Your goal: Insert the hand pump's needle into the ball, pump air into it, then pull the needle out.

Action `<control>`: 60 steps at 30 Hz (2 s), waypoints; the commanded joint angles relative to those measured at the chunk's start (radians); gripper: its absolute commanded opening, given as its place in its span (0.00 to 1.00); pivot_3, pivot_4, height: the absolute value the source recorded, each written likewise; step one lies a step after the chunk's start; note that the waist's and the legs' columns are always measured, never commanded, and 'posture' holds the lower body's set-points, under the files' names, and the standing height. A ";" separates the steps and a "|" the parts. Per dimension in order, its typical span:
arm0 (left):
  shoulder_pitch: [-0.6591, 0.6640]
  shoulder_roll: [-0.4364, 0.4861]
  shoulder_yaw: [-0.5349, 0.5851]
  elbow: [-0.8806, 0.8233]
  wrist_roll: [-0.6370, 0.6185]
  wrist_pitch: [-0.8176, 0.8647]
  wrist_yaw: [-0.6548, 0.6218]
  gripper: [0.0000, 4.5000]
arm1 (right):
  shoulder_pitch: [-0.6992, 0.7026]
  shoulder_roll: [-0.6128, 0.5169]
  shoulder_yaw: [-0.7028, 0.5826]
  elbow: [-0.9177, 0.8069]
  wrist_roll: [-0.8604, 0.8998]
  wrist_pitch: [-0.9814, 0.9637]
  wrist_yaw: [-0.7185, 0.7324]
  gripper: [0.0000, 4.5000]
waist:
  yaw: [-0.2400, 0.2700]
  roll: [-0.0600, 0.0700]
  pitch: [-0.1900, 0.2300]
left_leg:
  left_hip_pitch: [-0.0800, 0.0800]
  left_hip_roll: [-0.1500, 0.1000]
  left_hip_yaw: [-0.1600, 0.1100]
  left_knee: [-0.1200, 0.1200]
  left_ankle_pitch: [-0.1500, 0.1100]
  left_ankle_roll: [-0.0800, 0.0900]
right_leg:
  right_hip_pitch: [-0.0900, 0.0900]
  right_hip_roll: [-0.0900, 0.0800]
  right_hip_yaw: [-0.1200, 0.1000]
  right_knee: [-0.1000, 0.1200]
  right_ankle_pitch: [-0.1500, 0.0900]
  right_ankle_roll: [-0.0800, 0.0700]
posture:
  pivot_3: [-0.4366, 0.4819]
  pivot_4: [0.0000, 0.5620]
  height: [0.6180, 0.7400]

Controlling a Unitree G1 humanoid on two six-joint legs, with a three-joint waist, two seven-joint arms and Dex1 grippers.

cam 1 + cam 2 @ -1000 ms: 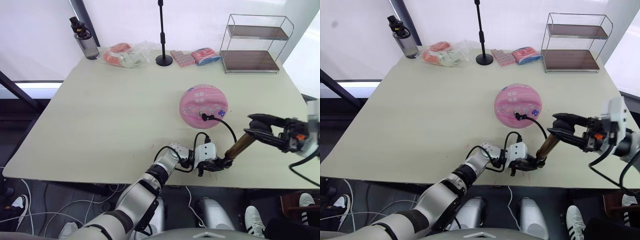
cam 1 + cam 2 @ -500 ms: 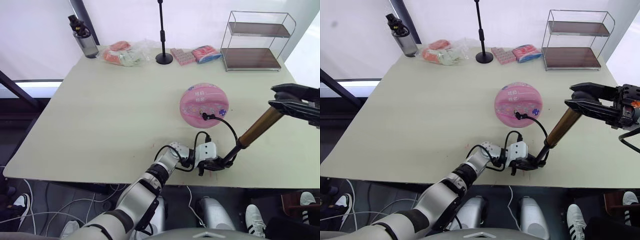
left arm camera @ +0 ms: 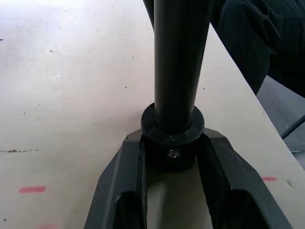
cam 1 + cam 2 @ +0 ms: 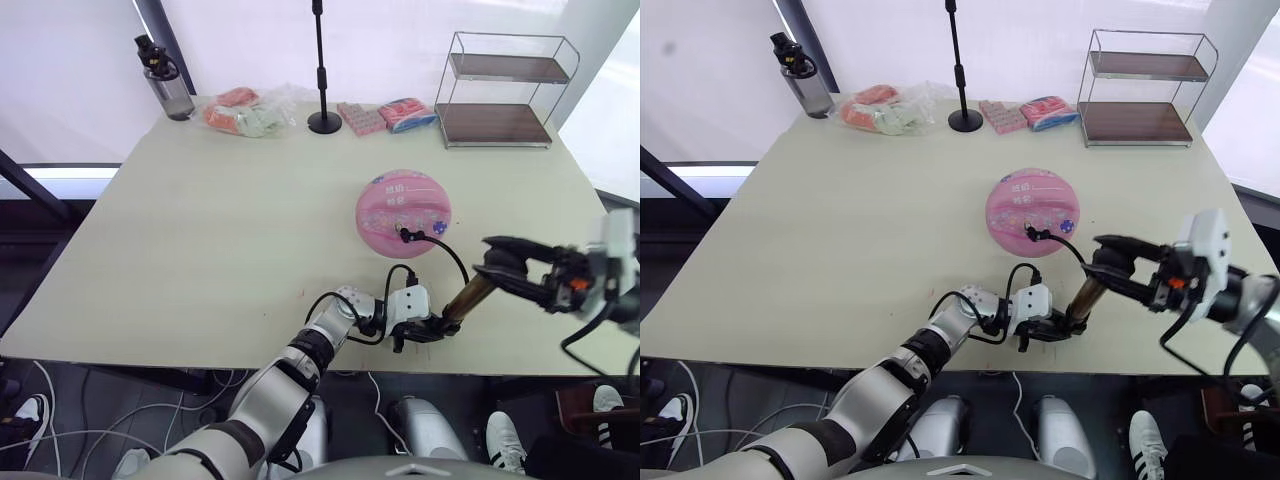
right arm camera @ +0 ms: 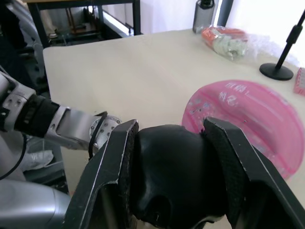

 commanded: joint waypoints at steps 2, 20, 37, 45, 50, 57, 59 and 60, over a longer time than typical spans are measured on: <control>0.025 0.026 -0.014 0.060 0.039 0.047 0.008 0.22 | 0.090 0.070 0.171 0.100 -0.161 -0.086 0.016 0.38 | 0.000 -0.001 -0.002 | 0.000 0.000 0.000 0.000 0.000 0.000 | 0.000 0.000 0.000 0.000 0.000 0.000 | 0.48 0.27 0.93; 0.029 0.022 -0.012 0.068 0.039 0.046 0.008 0.22 | -0.163 -0.144 -0.194 0.028 0.308 0.111 0.078 0.38 | 0.005 0.009 0.002 | -0.002 -0.002 0.000 0.000 0.000 0.000 | -0.001 -0.002 0.000 -0.001 0.000 0.000 | 0.48 0.27 0.93; 0.031 0.023 -0.010 0.070 0.042 0.042 0.008 0.22 | -0.377 -0.298 -0.323 0.102 0.454 0.302 0.023 0.38 | 0.004 0.014 0.007 | -0.005 -0.002 0.001 0.000 0.000 0.000 | -0.005 -0.003 0.001 -0.001 0.000 0.001 | 0.48 0.27 0.93; 0.031 0.023 -0.010 0.069 0.042 0.044 0.010 0.22 | -0.214 -0.169 -0.187 0.055 0.245 0.198 0.070 0.38 | 0.001 0.011 0.006 | -0.003 -0.002 0.001 0.000 0.000 0.000 | -0.003 -0.002 0.001 0.000 0.000 0.001 | 0.48 0.27 0.93; 0.031 0.025 -0.010 0.068 0.041 0.046 0.012 0.22 | -0.112 -0.110 -0.074 0.069 0.098 0.091 0.109 0.38 | -0.001 0.007 0.003 | 0.000 -0.001 0.001 0.000 0.000 0.000 | -0.001 -0.001 0.001 0.000 0.000 0.001 | 0.48 0.27 0.93; 0.031 0.027 -0.010 0.066 0.040 0.048 0.012 0.22 | -0.050 -0.014 0.079 0.139 -0.066 -0.054 0.122 0.38 | -0.001 0.004 0.001 | 0.000 -0.001 0.001 0.000 0.000 0.000 | -0.001 -0.001 0.001 0.000 0.000 0.001 | 0.48 0.27 0.93; 0.030 0.028 -0.009 0.067 0.040 0.048 0.013 0.22 | -0.044 0.010 0.113 0.172 -0.115 -0.101 0.123 0.38 | -0.001 0.004 0.000 | 0.000 0.000 0.001 0.000 0.000 0.000 | -0.001 -0.001 0.000 0.000 0.000 0.001 | 0.48 0.27 0.93; 0.029 0.028 -0.009 0.067 0.040 0.049 0.013 0.22 | -0.040 0.023 0.131 0.190 -0.140 -0.127 0.126 0.38 | -0.001 0.004 0.000 | 0.000 0.000 0.001 0.000 0.000 0.000 | -0.001 -0.001 0.000 0.000 0.000 0.000 | 0.48 0.27 0.93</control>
